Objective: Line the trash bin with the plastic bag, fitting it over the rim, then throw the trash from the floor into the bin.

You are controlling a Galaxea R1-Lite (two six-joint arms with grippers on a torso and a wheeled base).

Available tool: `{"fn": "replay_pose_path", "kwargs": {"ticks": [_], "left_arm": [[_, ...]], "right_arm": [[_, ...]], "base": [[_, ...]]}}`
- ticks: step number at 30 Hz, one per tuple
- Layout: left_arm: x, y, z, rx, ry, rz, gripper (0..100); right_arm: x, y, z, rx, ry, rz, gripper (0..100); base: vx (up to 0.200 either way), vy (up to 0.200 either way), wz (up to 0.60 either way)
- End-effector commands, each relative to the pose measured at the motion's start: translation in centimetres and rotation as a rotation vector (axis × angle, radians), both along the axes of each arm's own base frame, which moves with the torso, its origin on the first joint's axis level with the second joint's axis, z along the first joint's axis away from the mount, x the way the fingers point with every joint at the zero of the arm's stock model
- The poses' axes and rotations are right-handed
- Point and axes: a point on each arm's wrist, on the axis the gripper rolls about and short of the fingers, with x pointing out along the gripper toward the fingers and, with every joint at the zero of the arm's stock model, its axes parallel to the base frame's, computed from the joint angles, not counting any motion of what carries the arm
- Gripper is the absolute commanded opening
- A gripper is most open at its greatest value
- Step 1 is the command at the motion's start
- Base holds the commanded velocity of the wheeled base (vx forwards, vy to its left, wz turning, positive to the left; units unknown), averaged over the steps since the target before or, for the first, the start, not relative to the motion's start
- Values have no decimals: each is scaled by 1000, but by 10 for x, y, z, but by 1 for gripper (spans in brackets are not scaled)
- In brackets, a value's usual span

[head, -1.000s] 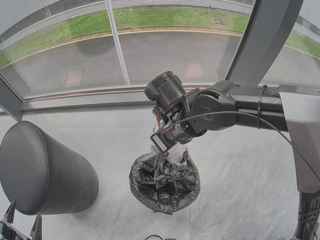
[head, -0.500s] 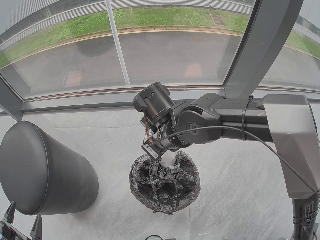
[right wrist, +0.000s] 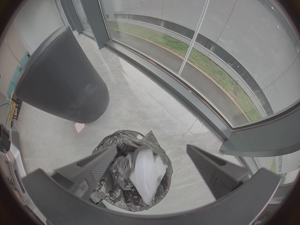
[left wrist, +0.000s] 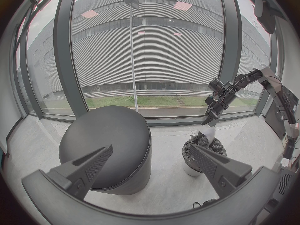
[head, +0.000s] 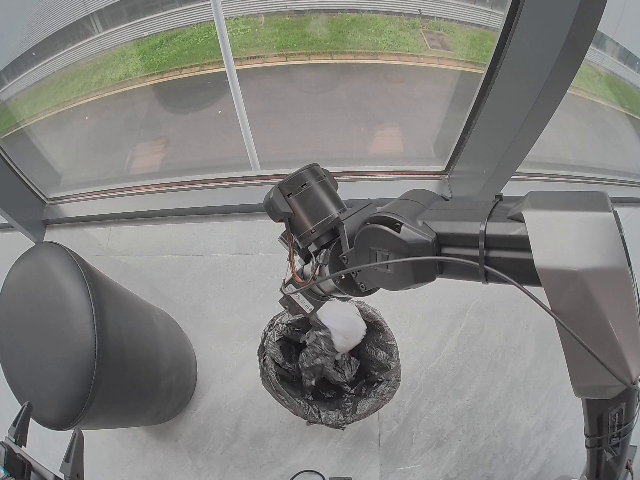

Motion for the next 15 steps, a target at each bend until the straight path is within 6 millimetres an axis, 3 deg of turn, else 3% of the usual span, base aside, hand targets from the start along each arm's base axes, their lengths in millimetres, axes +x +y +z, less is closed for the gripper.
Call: {"fn": "replay_pose_path", "kwargs": {"ticks": [1,8,15], "left_arm": [[0,0,-5,0,3,0,100],[0,0,-5,0,3,0,100],[0,0,-5,0,3,0,100]], "right_arm": [[0,1,-2,-3,3,2,100],[0,3,-6,-9,10,5,100],[5,8,-33,-55,50,5,100]], "base": [[0,0,0],[0,0,0],[0,0,0]]}}
